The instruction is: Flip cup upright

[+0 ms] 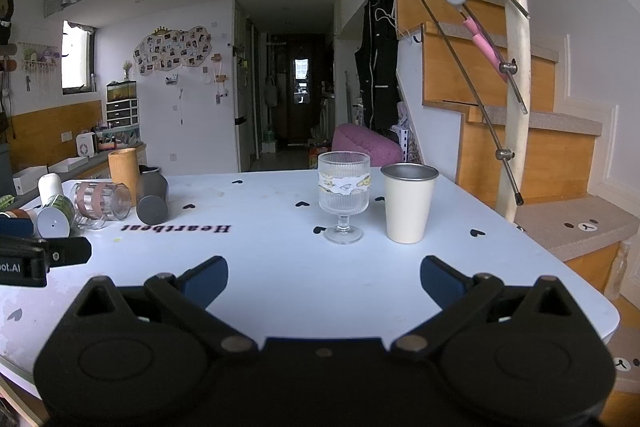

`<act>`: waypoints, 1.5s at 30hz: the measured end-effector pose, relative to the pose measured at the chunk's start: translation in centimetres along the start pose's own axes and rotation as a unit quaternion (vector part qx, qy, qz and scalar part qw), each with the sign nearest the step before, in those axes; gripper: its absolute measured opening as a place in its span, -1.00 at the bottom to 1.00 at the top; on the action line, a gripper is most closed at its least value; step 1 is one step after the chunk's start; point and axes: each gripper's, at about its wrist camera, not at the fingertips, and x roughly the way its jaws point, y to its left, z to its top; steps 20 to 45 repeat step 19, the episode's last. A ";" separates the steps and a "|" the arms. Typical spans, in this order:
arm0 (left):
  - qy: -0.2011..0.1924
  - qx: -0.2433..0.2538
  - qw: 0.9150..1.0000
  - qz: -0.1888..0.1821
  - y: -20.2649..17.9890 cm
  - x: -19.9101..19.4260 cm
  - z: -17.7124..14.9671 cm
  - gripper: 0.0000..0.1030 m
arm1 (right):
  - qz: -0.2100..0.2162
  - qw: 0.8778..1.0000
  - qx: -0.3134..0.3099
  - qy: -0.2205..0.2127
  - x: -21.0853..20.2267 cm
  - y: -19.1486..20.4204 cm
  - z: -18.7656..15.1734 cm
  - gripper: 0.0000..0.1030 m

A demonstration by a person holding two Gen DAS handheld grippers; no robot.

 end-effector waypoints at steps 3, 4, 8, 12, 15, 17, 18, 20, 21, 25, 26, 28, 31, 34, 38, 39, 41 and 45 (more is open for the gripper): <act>0.000 0.000 1.000 0.001 -0.1 0.0 0.0 1.00 | 0.000 1.000 0.000 0.000 0.0 0.0 0.0 1.00; 0.000 0.000 1.000 0.000 -0.2 0.0 0.0 1.00 | 0.000 1.000 0.000 0.000 0.0 0.0 0.0 1.00; 0.000 0.000 1.000 0.000 -0.2 0.0 0.0 1.00 | 0.000 1.000 0.000 0.000 0.0 -0.1 0.0 1.00; 0.000 0.000 1.000 0.000 -0.2 0.0 0.0 1.00 | 0.000 1.000 0.000 0.000 0.0 0.0 0.0 1.00; -0.001 0.000 1.000 0.001 -0.2 0.0 0.0 1.00 | 0.000 1.000 0.000 0.000 0.0 0.0 0.0 1.00; 0.000 0.000 1.000 0.001 -0.2 0.0 0.0 1.00 | -0.001 1.000 0.000 0.001 0.0 0.0 0.0 1.00; 0.000 0.000 1.000 0.001 -0.2 0.0 0.0 1.00 | -0.001 1.000 0.000 0.001 0.0 -0.1 0.0 1.00; 0.000 0.000 1.000 0.001 -0.1 0.0 0.0 1.00 | -0.001 1.000 0.001 0.001 0.0 -0.1 0.0 1.00; 0.000 0.000 1.000 0.001 -0.1 0.0 0.0 1.00 | -0.001 1.000 0.001 0.001 0.0 -0.1 0.0 1.00; 0.000 0.000 1.000 0.001 -0.1 0.0 0.0 1.00 | -0.001 1.000 0.001 0.001 0.0 -0.1 0.0 1.00; 0.000 0.000 1.000 0.001 -0.1 0.0 0.0 1.00 | -0.001 1.000 0.001 0.001 0.0 -0.1 0.0 1.00; 0.000 0.000 1.000 0.001 -0.1 0.0 0.0 1.00 | -0.001 1.000 0.001 0.001 0.0 -0.1 0.0 1.00; 0.000 0.000 1.000 0.001 -0.1 0.0 0.0 1.00 | -0.001 1.000 0.001 0.001 0.0 -0.1 0.0 1.00; 0.000 0.000 1.000 0.001 -0.1 0.0 0.0 1.00 | -0.001 1.000 0.001 0.001 0.0 -0.1 0.0 1.00; 0.000 0.000 1.000 0.001 -0.1 0.0 0.0 1.00 | -0.001 1.000 0.001 0.001 0.0 -0.1 0.0 1.00; 0.000 0.000 1.000 0.001 -0.1 0.0 0.0 1.00 | -0.001 1.000 0.001 0.001 0.0 -0.1 0.0 1.00; 0.000 0.000 1.000 0.001 -0.1 0.0 0.0 1.00 | -0.001 1.000 0.001 0.001 0.0 -0.1 0.0 1.00; 0.000 0.000 1.000 0.001 -0.1 0.0 0.0 1.00 | -0.001 1.000 0.001 0.001 0.0 -0.1 0.0 1.00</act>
